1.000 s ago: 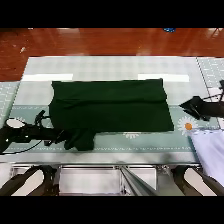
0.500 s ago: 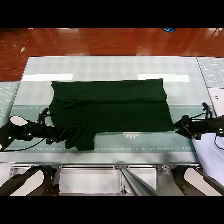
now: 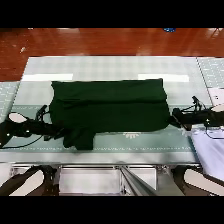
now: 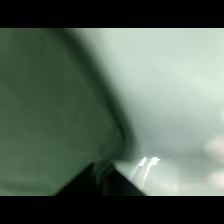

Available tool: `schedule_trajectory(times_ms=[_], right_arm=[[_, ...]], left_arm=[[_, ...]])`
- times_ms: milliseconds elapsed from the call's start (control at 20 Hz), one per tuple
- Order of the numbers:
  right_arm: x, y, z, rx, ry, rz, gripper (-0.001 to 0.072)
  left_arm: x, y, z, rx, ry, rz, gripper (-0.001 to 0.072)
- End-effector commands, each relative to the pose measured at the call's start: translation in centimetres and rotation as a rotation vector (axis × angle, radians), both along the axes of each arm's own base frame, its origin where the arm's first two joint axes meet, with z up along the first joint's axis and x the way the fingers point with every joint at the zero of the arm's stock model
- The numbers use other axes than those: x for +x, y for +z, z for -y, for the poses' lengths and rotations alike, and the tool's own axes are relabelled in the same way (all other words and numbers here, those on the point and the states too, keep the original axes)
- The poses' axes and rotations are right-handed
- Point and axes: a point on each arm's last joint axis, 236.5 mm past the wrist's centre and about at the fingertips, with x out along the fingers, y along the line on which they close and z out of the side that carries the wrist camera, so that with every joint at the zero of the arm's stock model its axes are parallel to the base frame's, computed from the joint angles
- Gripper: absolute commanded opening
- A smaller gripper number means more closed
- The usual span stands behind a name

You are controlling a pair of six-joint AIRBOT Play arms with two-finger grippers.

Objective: Fold the shirts.

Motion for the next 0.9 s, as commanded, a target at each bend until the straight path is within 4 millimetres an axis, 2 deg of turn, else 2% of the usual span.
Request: schedule_trajectory(times_ms=[0,150,250,350,450,550,750,850], right_arm=[[2.2,2.7,-0.9,0.022,0.117,0.099,0.0024],[2.8,5.7,-1.2,0.023,0.195,0.161,0.0024],[4.1,7.2,-0.7,-0.004,0.196,0.212,0.0024],[6.1,8.4,-0.3,-0.002,0.183,0.252,0.0024],[8.4,9.4,-0.2,0.014,0.173,0.291,0.0024],[10.8,9.6,-0.2,0.004,0.188,0.31,0.0024],[15.8,8.8,0.2,-0.002,0.156,0.318,0.0024],[17.6,8.0,0.1,0.007,0.16,0.316,0.0024]], left_arm=[[2.8,3.4,0.0,-0.038,-0.01,0.064,0.0021],[4.8,7.3,-0.2,-0.054,-0.094,0.141,0.0021],[7.0,9.3,-1.0,-0.034,-0.091,0.21,0.0021],[9.4,10.4,-1.8,-0.023,-0.082,0.242,0.0021],[12.0,10.6,-2.4,-0.025,-0.069,0.239,0.0021],[14.9,10.2,-3.0,-0.033,-0.049,0.222,0.0021],[20.7,9.4,-2.7,-0.077,-0.032,0.2,0.0021],[23.3,8.6,-2.7,-0.083,-0.034,0.192,0.0021]])
